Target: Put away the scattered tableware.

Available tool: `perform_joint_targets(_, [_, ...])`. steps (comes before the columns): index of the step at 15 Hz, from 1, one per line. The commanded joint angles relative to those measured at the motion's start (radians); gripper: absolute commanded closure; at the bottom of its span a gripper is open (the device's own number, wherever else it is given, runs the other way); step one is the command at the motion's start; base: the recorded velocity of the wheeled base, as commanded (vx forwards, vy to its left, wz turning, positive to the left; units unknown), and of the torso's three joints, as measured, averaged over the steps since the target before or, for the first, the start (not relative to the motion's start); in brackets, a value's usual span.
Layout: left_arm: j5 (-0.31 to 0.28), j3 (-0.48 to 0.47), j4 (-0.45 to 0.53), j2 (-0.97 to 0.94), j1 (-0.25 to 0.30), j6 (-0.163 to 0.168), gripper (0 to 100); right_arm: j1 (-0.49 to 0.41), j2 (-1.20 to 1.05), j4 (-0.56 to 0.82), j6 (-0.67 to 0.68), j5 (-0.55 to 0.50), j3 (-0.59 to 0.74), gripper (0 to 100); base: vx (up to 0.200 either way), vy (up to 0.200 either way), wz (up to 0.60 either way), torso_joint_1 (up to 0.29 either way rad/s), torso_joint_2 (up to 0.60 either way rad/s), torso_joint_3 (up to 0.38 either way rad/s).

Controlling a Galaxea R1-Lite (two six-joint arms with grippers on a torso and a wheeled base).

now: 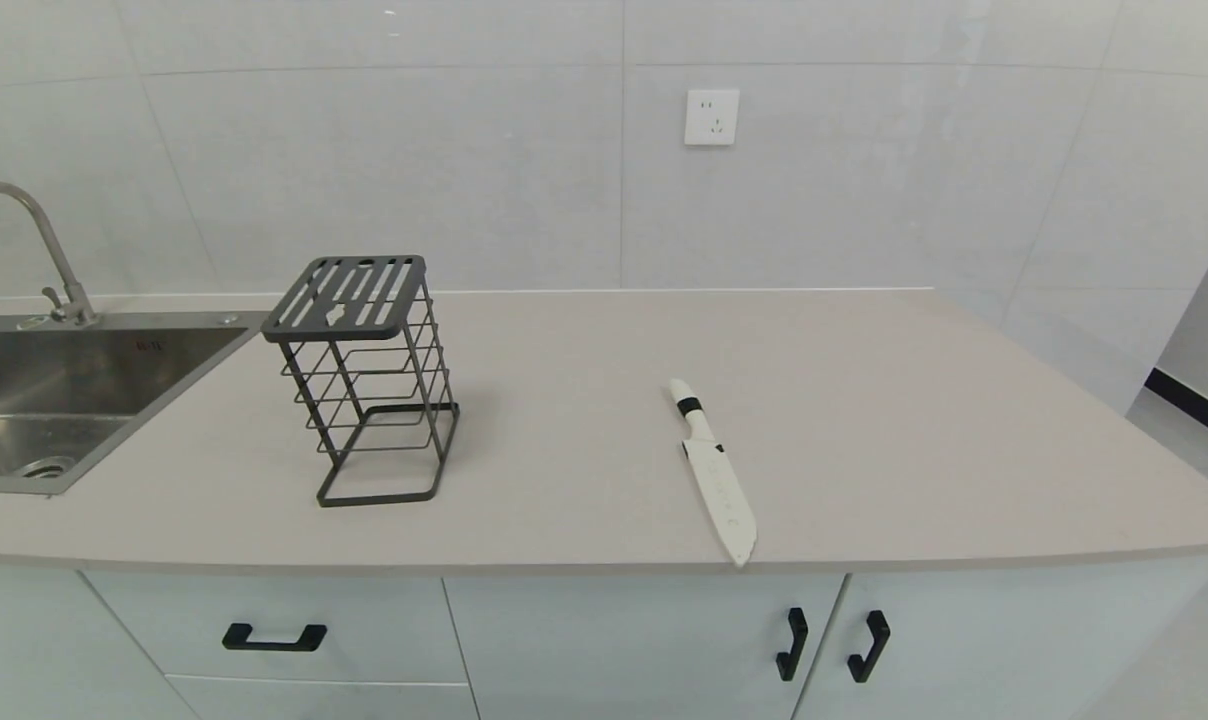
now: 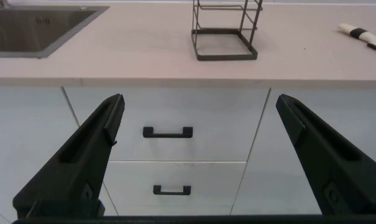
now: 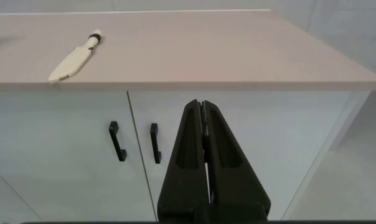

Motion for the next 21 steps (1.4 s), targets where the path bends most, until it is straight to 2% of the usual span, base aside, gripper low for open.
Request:
perform_joint_targets(1, [0.000,0.000,0.000,0.000,0.000,0.000,0,0.000,0.001,0.000,0.000,0.001,0.000,100,0.000,0.000,0.00,0.237,-0.52,-0.290])
perform_joint_targets(10, [0.000,0.000,0.000,0.000,0.000,0.000,0,0.000,0.001,0.000,0.000,0.001,0.000,100,0.000,0.000,0.00,0.261,-0.54,-0.287])
perform_joint_targets(21, [0.002,0.000,0.000,0.000,0.000,0.000,0,0.000,0.001,0.002,-0.003,-0.004,0.000,100,0.000,0.000,0.00,0.011,-0.02,-0.012])
